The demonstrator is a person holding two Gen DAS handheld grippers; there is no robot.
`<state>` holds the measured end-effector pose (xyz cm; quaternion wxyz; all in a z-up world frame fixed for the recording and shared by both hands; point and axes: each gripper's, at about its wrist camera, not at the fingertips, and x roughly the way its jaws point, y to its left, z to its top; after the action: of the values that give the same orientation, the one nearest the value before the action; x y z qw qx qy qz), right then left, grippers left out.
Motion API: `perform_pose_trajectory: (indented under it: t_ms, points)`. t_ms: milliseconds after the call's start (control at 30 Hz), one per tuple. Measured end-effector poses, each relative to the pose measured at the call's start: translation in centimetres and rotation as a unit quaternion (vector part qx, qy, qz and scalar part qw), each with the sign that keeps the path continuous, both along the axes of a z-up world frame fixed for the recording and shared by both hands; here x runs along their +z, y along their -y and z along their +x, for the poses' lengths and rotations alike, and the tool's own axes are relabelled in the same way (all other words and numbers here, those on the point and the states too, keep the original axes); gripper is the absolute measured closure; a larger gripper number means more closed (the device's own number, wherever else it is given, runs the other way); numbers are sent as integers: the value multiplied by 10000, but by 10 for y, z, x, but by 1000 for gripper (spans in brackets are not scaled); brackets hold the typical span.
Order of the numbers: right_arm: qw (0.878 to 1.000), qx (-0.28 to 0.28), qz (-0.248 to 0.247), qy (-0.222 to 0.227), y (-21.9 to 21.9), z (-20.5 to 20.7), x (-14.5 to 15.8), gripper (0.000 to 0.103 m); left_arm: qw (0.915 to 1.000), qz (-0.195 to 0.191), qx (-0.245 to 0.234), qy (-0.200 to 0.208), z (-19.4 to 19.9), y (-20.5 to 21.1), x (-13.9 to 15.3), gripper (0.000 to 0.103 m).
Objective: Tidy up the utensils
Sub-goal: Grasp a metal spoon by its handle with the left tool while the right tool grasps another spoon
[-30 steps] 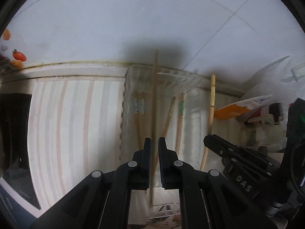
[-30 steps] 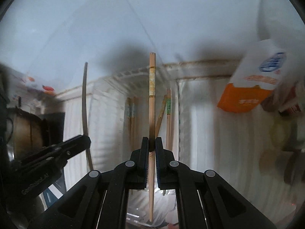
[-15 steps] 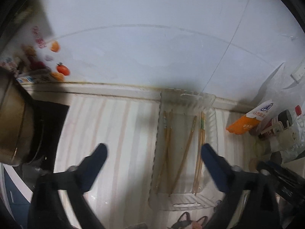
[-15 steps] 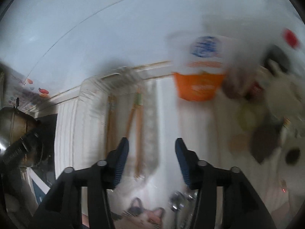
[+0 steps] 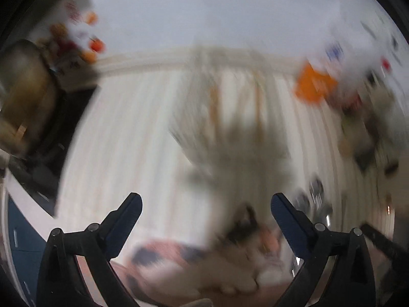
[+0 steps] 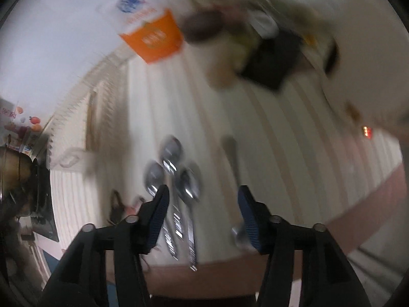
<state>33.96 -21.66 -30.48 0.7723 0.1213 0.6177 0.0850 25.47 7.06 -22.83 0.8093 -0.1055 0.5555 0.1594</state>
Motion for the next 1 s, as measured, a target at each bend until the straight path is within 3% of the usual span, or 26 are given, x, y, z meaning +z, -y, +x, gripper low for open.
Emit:
perform_pose_trajectory:
  t_ms: [200, 333, 400, 467, 500, 567, 767, 900, 1000]
  points:
    - [9990, -327, -58, -291, 36, -13, -32, 59, 9900, -814, -897, -728, 14, 75, -65, 13]
    - [9984, -475, -103, -288, 51, -17, -38, 59, 9824, -1064, -1218, -938, 35, 108, -92, 33]
    - [9981, -521, -105, -316, 58, -20, -41, 59, 9811, -1043, -1272, -1021, 45, 117, -103, 47]
    - [9978, -556, -105, -335, 65, -23, -41, 59, 9805, -982, -1286, -1118, 54, 122, -113, 72]
    - [9977, -572, -99, -346, 67, -23, -43, 59, 9819, -886, -1282, -1075, 58, 123, -111, 72]
    - [9976, -583, -67, -358, 69, -25, -42, 59, 9810, -853, -1357, -1090, 62, 125, -110, 99]
    - [9987, -380, 108, -320, 50, -28, -32, 59, 9838, -768, -1188, -1099, 43, 102, -106, 99]
    - [9989, -7, 319, -340, 10, -24, -29, 59, 9874, -679, -809, -1183, 16, 63, -103, 99]
    - [9986, 336, 173, -374, -26, -18, -38, 59, 9886, -677, -521, -1243, -1, 35, -102, 99]
